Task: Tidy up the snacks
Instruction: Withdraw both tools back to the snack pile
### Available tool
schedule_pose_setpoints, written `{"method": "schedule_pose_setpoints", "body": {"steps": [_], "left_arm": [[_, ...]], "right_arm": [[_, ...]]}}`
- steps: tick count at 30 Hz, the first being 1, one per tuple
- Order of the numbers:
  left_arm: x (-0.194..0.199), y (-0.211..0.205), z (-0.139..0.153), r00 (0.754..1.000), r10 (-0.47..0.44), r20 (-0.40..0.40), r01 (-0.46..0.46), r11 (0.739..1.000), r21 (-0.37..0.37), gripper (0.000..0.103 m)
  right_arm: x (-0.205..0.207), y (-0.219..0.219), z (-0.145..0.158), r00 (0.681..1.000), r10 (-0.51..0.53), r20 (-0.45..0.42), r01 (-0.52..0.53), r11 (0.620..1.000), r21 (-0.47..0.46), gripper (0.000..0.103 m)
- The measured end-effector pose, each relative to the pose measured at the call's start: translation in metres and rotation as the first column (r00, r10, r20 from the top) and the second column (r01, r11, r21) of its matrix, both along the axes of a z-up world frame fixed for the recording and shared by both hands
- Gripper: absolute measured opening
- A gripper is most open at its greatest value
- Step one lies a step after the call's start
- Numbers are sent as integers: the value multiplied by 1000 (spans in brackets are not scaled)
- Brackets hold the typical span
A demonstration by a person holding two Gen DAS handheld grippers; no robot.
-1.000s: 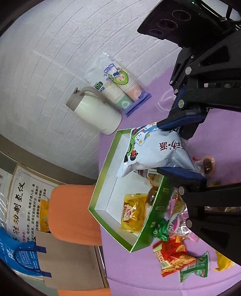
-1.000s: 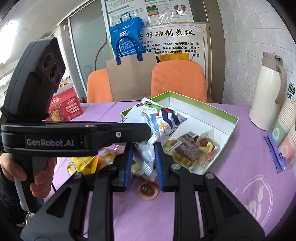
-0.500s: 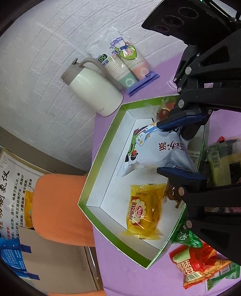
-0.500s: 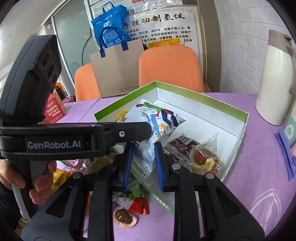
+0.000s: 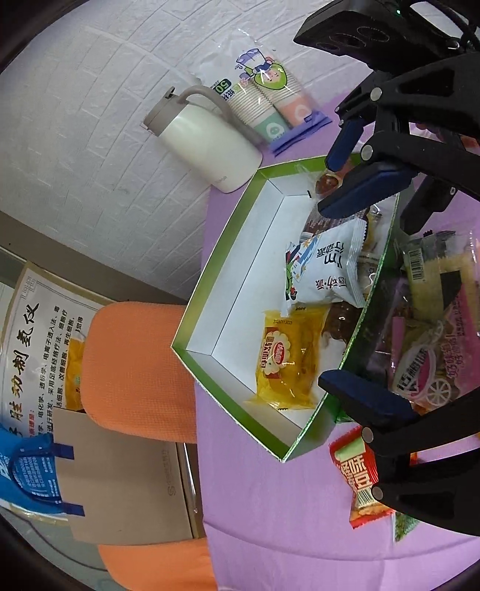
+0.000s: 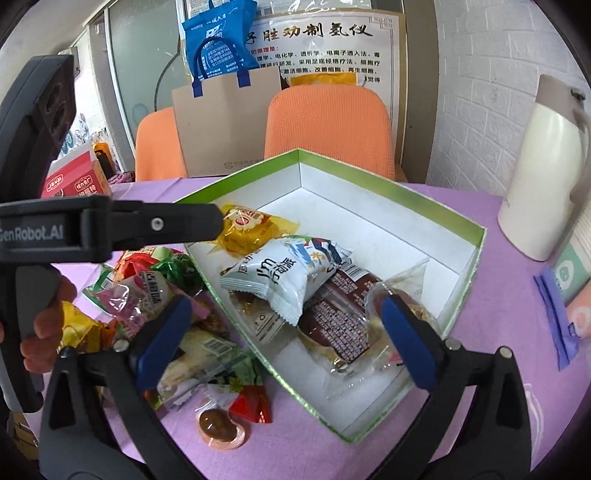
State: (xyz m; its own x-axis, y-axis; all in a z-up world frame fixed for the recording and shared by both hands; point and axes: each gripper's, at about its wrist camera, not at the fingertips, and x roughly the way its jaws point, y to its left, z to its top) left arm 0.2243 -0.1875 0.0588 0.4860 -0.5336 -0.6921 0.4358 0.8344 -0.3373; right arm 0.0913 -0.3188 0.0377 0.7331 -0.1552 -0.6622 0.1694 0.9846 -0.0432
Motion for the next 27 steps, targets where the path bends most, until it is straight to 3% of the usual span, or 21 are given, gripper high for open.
{"method": "schedule_pose_setpoints", "body": {"steps": [6, 12, 18, 22, 27], "left_arm": [[-39, 28, 32, 998, 5, 68, -3, 1000, -28, 86], [-87, 63, 48, 992, 13, 123, -10, 1000, -26, 91], [-128, 96, 38, 988, 49, 150, -48, 999, -7, 92], [-144, 116, 18, 992, 60, 109, -61, 998, 6, 92], [-157, 140, -13, 993, 99, 58, -102, 994, 47, 92]], "right_arm": [[-28, 19, 28, 997, -23, 77, 22, 1000, 9, 102], [-78, 41, 47, 970, 11, 244, -21, 999, 38, 102], [-97, 63, 42, 983, 25, 180, -46, 992, 114, 102], [-104, 79, 32, 994, -3, 109, -9, 994, 111, 102], [-115, 100, 19, 980, 103, 168, -114, 992, 62, 102]]}}
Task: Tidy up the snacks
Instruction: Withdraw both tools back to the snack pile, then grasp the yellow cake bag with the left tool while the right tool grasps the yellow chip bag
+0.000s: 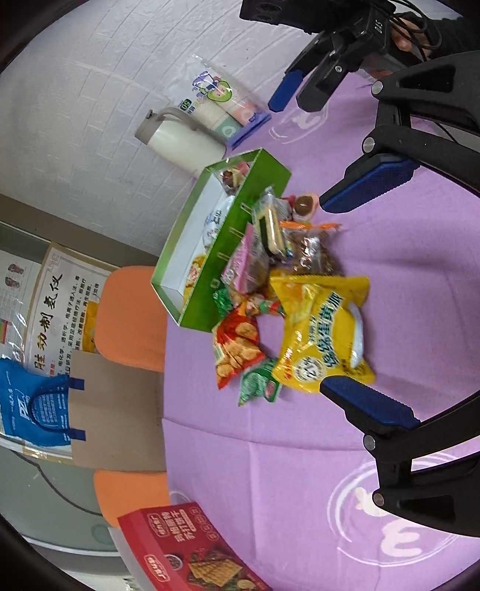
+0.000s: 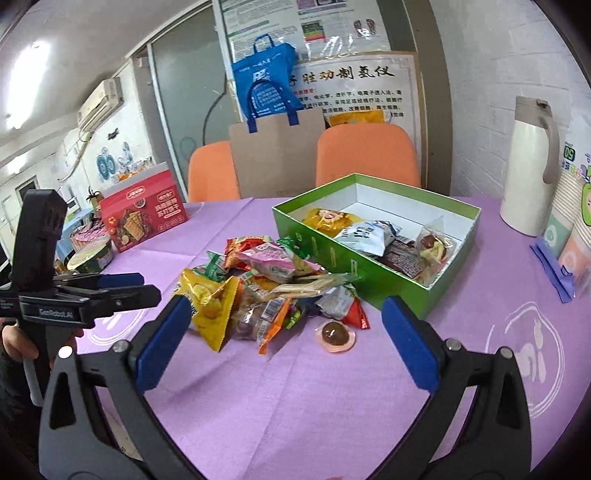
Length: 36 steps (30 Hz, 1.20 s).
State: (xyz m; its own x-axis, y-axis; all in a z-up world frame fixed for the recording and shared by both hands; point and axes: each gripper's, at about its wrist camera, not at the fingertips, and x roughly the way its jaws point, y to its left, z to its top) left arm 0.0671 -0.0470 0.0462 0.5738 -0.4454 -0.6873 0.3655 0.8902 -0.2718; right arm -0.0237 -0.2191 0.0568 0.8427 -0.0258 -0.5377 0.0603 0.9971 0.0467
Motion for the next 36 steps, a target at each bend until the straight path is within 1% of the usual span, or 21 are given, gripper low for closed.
{"method": "schedule_pose_setpoints", "body": {"steps": [5, 7, 9, 10, 11, 13, 16, 21, 22, 27, 30, 33, 36], "left_arm": [[-2, 13, -23, 998, 6, -58, -5, 1000, 17, 91], [0, 21, -27, 997, 12, -74, -13, 1000, -6, 91], [4, 29, -29, 996, 17, -86, -21, 999, -43, 91], [7, 33, -30, 996, 20, -89, -25, 998, -58, 89], [12, 35, -31, 995, 25, -92, -31, 998, -63, 88], [23, 38, -35, 994, 26, -107, -33, 997, -67, 79], [36, 37, -42, 989, -4, -147, -10, 996, -92, 72], [48, 32, -48, 986, -40, -165, 24, 995, -101, 71], [50, 32, -49, 985, -44, -169, 26, 994, -105, 69], [60, 34, -52, 980, -52, -192, 28, 992, -123, 60], [64, 36, -56, 978, -50, -204, 26, 992, -122, 59], [71, 38, -63, 972, -45, -230, 11, 989, -147, 59], [76, 40, -67, 967, -46, -249, 2, 985, -175, 59]], "right_arm": [[19, 18, -18, 995, 61, -73, -62, 998, 0, 102], [28, 28, -23, 992, 90, -90, -91, 996, -8, 102], [38, 40, -28, 987, 114, -111, -119, 992, -46, 102], [43, 45, -31, 986, 116, -121, -126, 989, -73, 102], [46, 49, -35, 984, 118, -132, -129, 988, -81, 102], [53, 55, -44, 978, 130, -164, -140, 989, -47, 102], [65, 62, -57, 966, 146, -215, -148, 989, 3, 102], [80, 76, -66, 958, 164, -235, -167, 986, 8, 102], [83, 77, -66, 957, 169, -235, -172, 985, 9, 100], [98, 81, -70, 951, 190, -242, -195, 981, 4, 89], [102, 82, -74, 946, 204, -252, -209, 978, 6, 87], [108, 81, -78, 944, 200, -261, -205, 979, 7, 87], [119, 81, -87, 934, 210, -288, -217, 976, 7, 86]]}}
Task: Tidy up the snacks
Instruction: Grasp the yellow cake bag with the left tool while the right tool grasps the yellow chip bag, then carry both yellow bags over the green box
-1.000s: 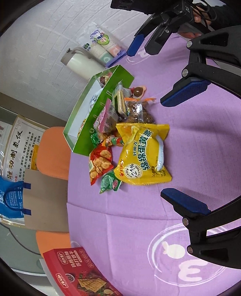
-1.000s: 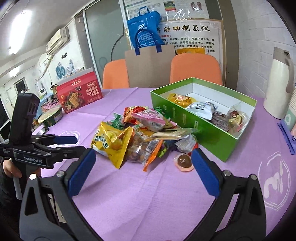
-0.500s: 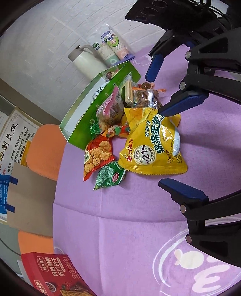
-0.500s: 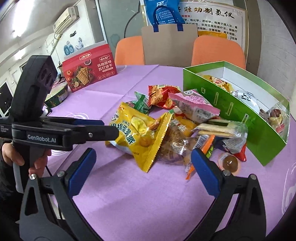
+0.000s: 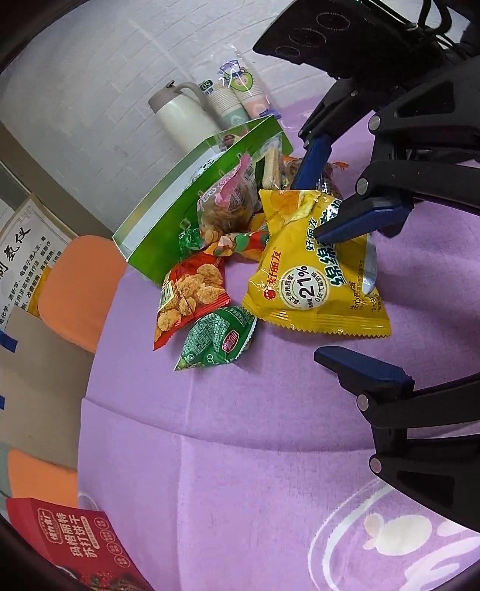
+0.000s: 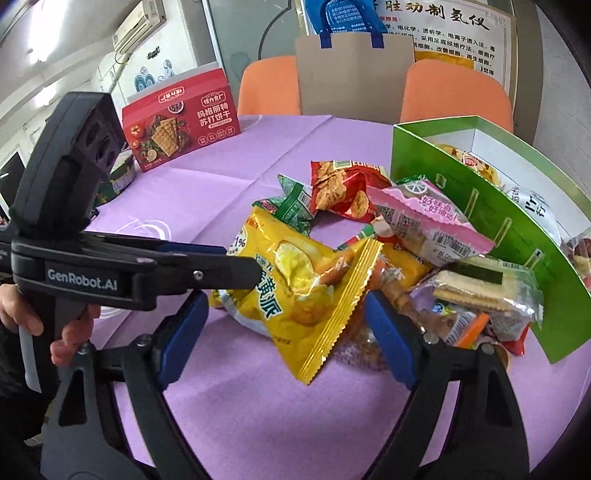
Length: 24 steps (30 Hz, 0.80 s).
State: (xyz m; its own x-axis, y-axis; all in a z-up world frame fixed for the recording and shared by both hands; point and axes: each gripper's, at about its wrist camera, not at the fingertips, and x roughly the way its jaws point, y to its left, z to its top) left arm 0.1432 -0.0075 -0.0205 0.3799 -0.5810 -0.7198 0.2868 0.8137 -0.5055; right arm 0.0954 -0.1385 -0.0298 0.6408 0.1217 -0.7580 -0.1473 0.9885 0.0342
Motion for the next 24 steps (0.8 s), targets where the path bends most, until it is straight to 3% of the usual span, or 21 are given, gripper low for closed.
{"method": "schedule_pose_setpoints", "body": {"steps": [5, 7, 10, 16, 21, 23, 24], "left_arm": [[-2, -6, 0, 1000, -28, 5, 28, 999, -27, 50], [-3, -7, 1, 999, -35, -1, 35, 999, -40, 45], [-5, -8, 5, 999, -27, 24, 27, 1000, 4, 45], [-3, -13, 3, 998, -55, 13, 55, 998, 3, 47], [3, -21, -4, 999, -52, 0, 52, 998, -38, 51], [4, -21, -6, 998, -65, -1, 65, 996, -62, 47], [3, -22, -5, 998, -69, -7, 68, 995, -79, 40]], "right_arm": [[8, 7, -8, 1000, 1, -6, -2, 998, -65, 61], [2, 7, -7, 1000, -1, -8, 0, 998, -59, 59], [-7, 0, -5, 1000, -5, -7, 5, 999, -39, 59], [-20, -11, -1, 1000, -14, -6, 14, 1000, -10, 60], [-17, -11, -4, 1000, -17, -9, 17, 1000, -27, 48], [-16, -14, -4, 1000, -27, -13, 27, 1000, -12, 46], [-16, -15, -3, 999, -31, -15, 31, 1000, -3, 45]]}}
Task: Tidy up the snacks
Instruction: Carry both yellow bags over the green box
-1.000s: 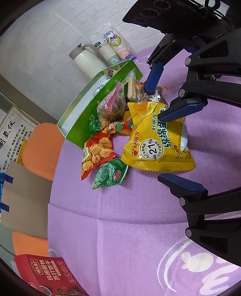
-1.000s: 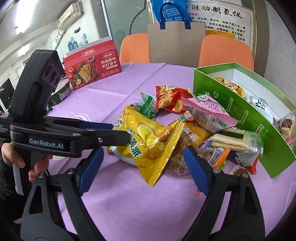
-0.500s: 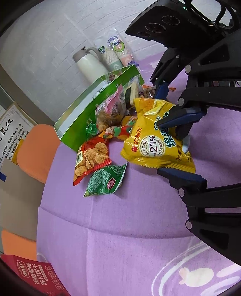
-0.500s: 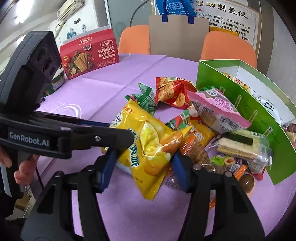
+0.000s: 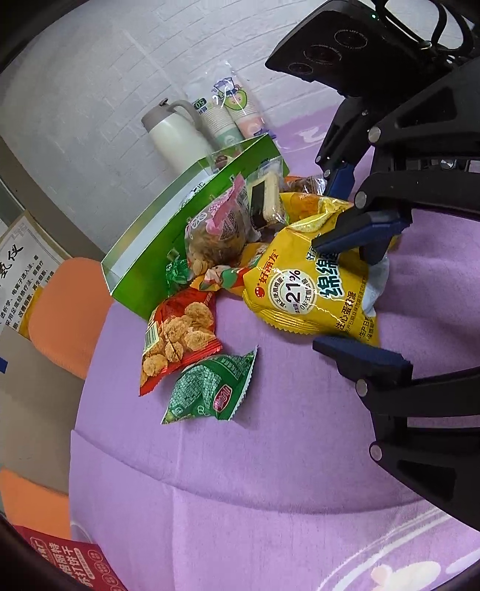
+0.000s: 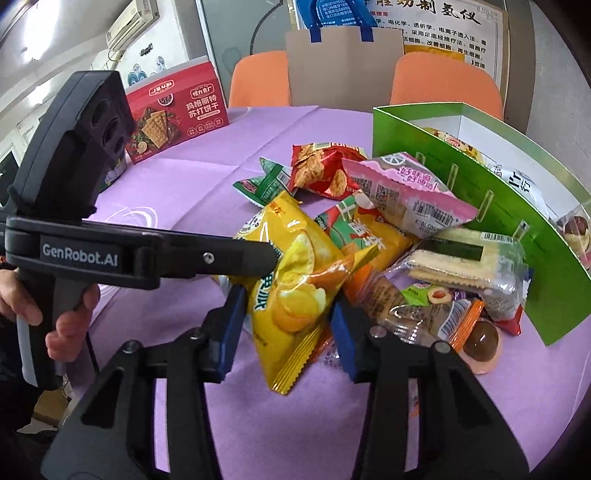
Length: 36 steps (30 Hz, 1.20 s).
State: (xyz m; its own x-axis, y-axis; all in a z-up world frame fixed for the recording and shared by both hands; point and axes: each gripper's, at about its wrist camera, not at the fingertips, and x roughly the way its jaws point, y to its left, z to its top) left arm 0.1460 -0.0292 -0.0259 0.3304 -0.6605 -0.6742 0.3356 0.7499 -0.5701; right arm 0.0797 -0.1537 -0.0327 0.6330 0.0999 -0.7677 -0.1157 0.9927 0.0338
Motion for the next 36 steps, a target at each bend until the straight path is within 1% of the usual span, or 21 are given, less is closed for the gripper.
{"method": "schedule_pose_setpoints", "body": {"steps": [1, 3, 4, 7, 12, 14, 16, 18, 20, 23, 26, 29, 32, 36], "left_arm": [[-2, -2, 2, 1000, -4, 5, 4, 1000, 2, 33], [-10, -8, 11, 999, -19, 42, 18, 999, 34, 29], [-14, -10, 16, 998, -22, 56, 20, 999, 38, 28], [-21, -10, 34, 996, -24, 86, 24, 1000, 5, 26], [-24, -22, 81, 979, -41, 199, 46, 999, -21, 26], [-17, -31, 100, 970, -45, 240, 54, 998, -32, 26], [-8, -42, 113, 964, -45, 262, 59, 997, -46, 26], [3, -54, 124, 959, -48, 279, 65, 997, -52, 26], [15, -66, 132, 957, -55, 286, 73, 996, -53, 26], [35, -85, 134, 959, -63, 276, 82, 995, -58, 26], [55, -101, 128, 965, -70, 253, 87, 994, -59, 26], [75, -116, 120, 971, -74, 227, 88, 995, -54, 26], [94, -129, 109, 975, -79, 206, 88, 996, -34, 26], [114, -143, 94, 981, -88, 174, 91, 996, -8, 26]], "right_arm": [[-2, -2, 1, 1000, -7, 2, 7, 1000, 4, 44], [-5, -4, 4, 1000, -11, -3, 11, 1000, 12, 42], [-7, -6, 8, 1000, -15, -2, 15, 1000, 23, 42], [-17, -7, 25, 999, -11, 37, 10, 1000, 27, 42], [-25, -14, 68, 990, -13, 137, 11, 1000, 14, 42], [-24, -21, 87, 983, -26, 182, 25, 1000, 8, 42], [-21, -29, 101, 976, -44, 215, 45, 999, -2, 42], [-16, -38, 113, 968, -63, 245, 68, 998, -15, 42], [-11, -50, 121, 962, -83, 260, 89, 996, -8, 42], [-1, -69, 125, 957, -115, 267, 117, 993, 8, 42], [11, -86, 123, 954, -149, 260, 150, 989, 17, 42], [25, -105, 117, 952, -180, 246, 176, 984, 37, 42], [38, -124, 108, 953, -213, 217, 203, 977, 68, 42], [49, -140, 95, 953, -240, 183, 231, 970, 71, 42]]}}
